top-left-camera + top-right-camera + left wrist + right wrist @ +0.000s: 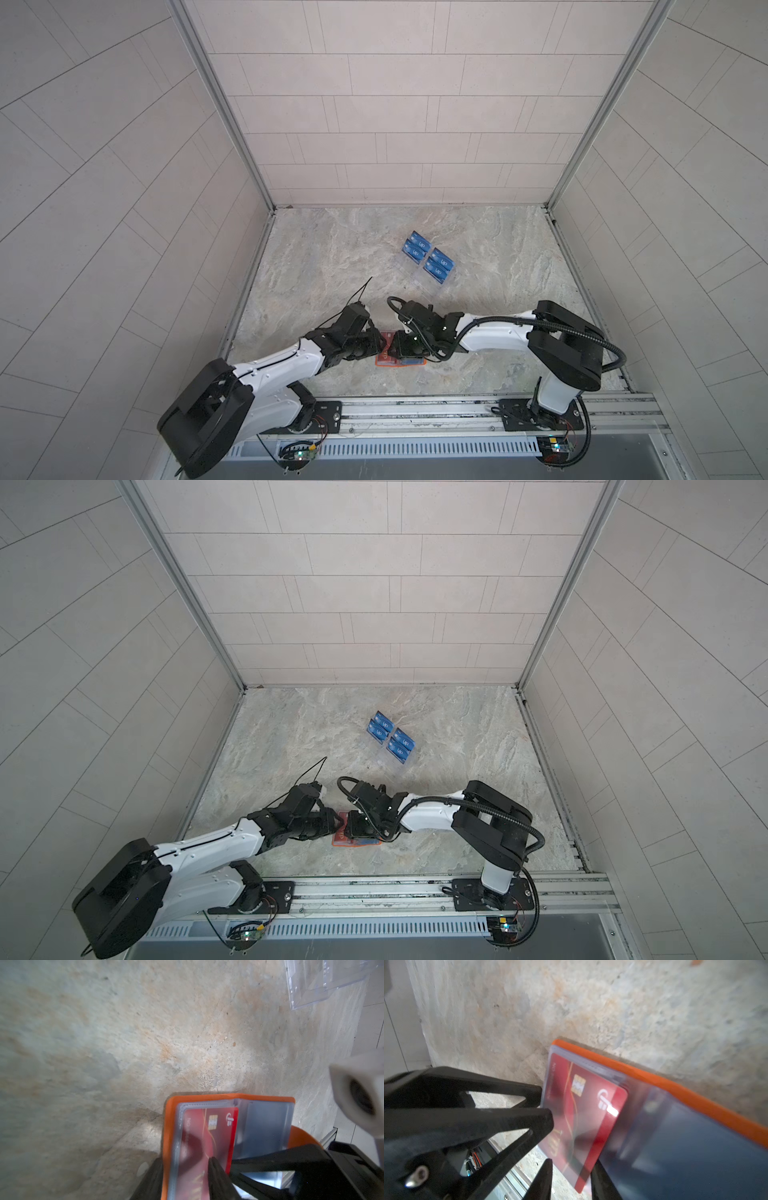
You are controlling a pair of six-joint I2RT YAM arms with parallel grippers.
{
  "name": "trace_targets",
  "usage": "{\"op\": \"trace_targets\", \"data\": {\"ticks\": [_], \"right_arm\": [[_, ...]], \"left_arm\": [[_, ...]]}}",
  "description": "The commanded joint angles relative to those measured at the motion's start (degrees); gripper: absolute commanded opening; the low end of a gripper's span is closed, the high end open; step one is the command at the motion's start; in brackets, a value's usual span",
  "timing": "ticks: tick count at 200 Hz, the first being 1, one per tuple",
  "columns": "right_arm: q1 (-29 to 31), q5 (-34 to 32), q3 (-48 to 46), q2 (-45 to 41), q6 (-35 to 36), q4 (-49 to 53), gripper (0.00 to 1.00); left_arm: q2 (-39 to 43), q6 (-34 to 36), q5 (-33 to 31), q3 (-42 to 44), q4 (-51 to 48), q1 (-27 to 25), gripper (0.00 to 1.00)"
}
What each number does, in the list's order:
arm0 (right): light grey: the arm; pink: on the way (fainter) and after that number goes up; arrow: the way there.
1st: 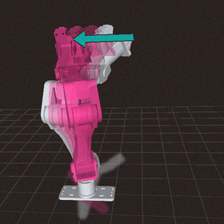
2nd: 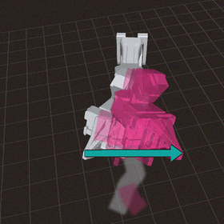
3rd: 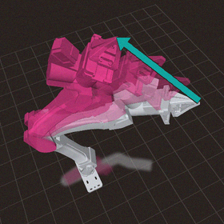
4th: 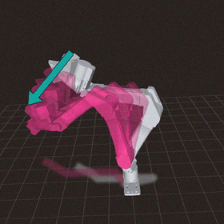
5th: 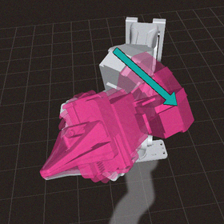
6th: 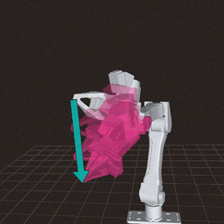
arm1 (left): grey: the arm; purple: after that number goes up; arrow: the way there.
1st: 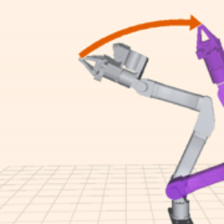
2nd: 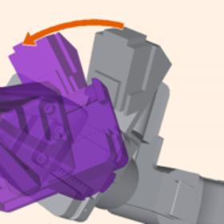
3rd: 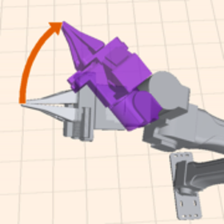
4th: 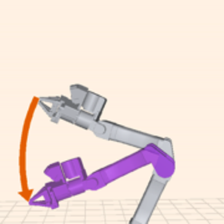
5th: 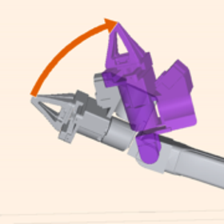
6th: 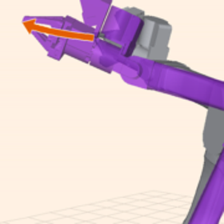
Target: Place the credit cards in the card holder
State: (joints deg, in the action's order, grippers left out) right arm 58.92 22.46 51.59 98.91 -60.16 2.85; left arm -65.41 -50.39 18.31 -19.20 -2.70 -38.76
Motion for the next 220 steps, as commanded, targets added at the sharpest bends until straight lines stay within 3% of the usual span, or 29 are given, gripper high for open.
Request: {"op": "trace_targets", "data": {"ticks": [1,39,98,133,166,191,220], "right_arm": [[1.31,-2.34,2.98,-0.09,4.41,4.64,0.35],[1.29,-2.51,5.50,-0.45,8.07,8.49,0.37],[0.68,-9.99,5.87,-5.46,12.32,20.59,0.47],[0.52,-11.63,5.18,-9.70,14.04,22.32,0.51],[-0.78,-12.04,4.81,-11.60,16.23,24.07,0.52],[-1.60,-14.23,3.49,-13.79,16.67,23.89,0.51],[-3.46,-14.64,3.78,-15.02,20.12,27.27,0.47]], "left_arm": [[-0.51,0.17,1.20,-0.02,0.75,-0.35,0.40],[-1.55,0.36,1.18,-1.04,0.37,-0.35,0.41],[-1.11,2.61,-2.64,-4.15,-9.51,-0.17,0.47],[1.29,4.19,-3.77,-8.43,-16.29,-0.08,0.53],[4.43,6.38,-6.52,-11.60,-24.21,-0.06,0.60],[7.73,9.07,-10.94,-15.71,-32.58,0.06,0.60],[10.41,7.24,-6.24,-17.38,-29.54,-0.25,0.57]]}}
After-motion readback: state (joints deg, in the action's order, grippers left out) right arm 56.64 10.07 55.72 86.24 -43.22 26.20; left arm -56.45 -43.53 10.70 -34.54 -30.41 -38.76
